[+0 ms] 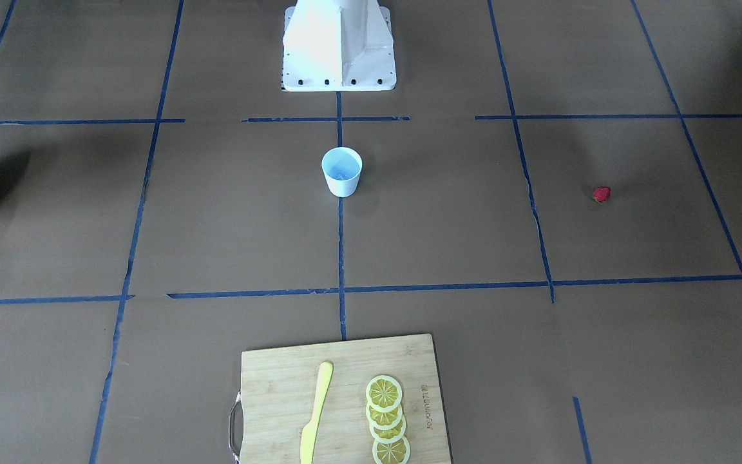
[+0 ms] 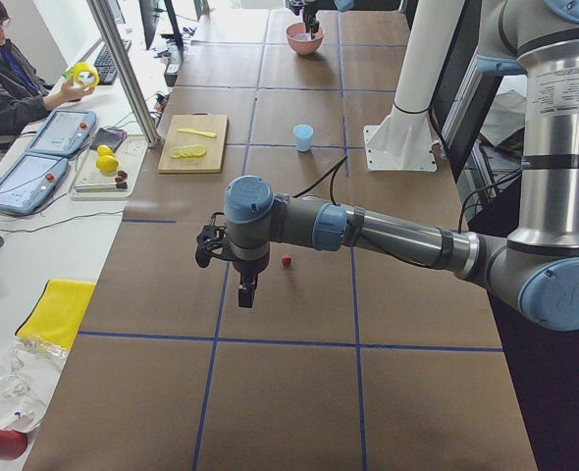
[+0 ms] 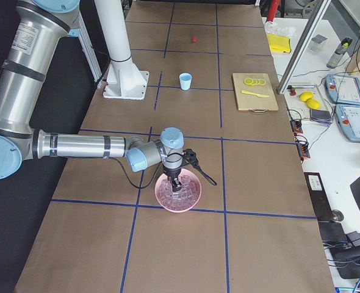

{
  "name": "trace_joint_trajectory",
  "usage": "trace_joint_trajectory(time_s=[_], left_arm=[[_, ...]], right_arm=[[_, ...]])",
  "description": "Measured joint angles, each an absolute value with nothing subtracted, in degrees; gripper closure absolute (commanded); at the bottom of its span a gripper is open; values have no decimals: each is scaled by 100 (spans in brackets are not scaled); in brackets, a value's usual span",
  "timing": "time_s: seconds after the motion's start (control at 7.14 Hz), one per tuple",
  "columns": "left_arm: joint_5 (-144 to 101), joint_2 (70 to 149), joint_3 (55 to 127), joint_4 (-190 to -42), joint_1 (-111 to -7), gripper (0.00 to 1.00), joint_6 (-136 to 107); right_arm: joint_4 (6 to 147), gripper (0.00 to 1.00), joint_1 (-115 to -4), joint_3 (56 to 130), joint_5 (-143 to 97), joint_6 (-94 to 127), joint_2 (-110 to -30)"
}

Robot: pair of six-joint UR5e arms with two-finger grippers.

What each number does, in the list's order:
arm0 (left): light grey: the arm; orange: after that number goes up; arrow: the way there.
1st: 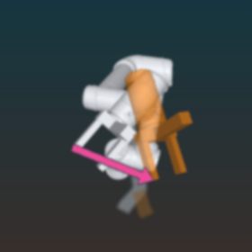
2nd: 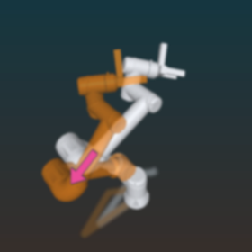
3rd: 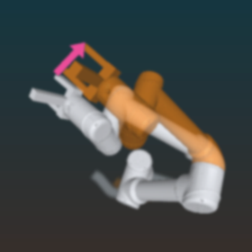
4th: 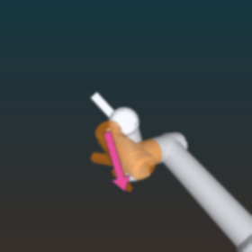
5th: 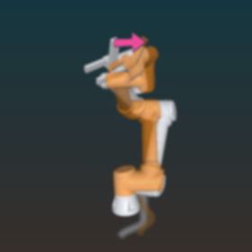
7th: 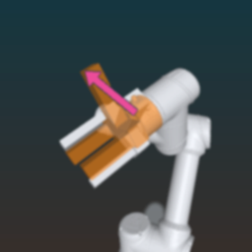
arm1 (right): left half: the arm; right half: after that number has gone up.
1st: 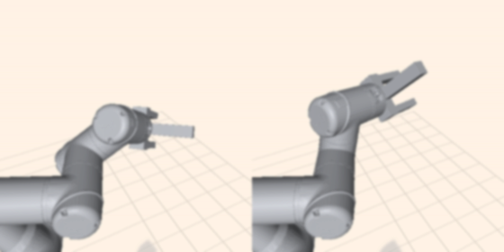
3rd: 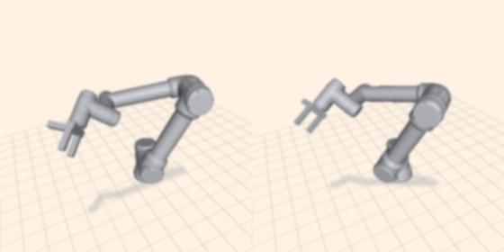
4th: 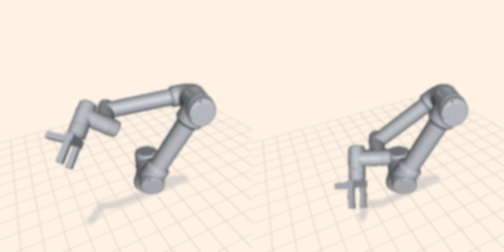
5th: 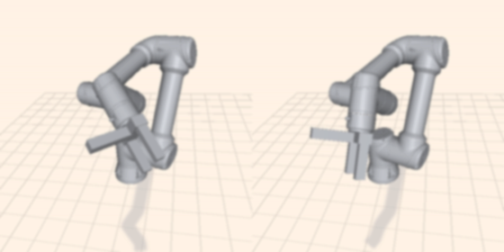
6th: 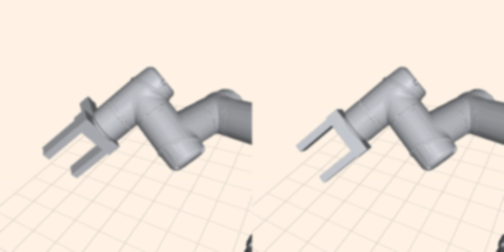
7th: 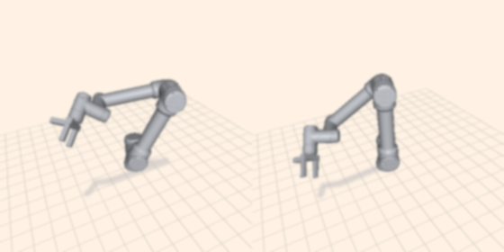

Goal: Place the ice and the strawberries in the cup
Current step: 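Grasp another ice cube from the pink bowl with the right gripper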

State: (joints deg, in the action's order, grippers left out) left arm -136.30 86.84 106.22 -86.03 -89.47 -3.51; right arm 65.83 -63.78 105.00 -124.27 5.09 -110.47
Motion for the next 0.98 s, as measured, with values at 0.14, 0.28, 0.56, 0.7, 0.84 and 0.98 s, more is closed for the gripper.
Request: trace_joint_trajectory(time_s=[0.14,0.28,0.56,0.7,0.84,0.98], left_arm=[[-13628,8684,10648,-8596,-8947,0,-351],[-13630,8684,10672,-8591,-8947,0,-351],[-13632,8684,10684,-8587,-8947,0,-352],[-13632,8684,10687,-8587,-8947,0,-352],[-13632,8682,10690,-8587,-8947,0,-352],[-13632,8678,10691,-8587,-8947,0,-352]], right_arm=[[6583,38,-6369,10462,-12410,509,-11037],[6583,39,-6351,10438,-12405,509,-11031],[6607,42,-6305,10427,-12402,510,-11020],[6614,43,-6287,10424,-12399,510,-11013],[6617,57,-6269,10424,-12396,510,-11009],[6618,77,-6263,10424,-12391,510,-11006]])
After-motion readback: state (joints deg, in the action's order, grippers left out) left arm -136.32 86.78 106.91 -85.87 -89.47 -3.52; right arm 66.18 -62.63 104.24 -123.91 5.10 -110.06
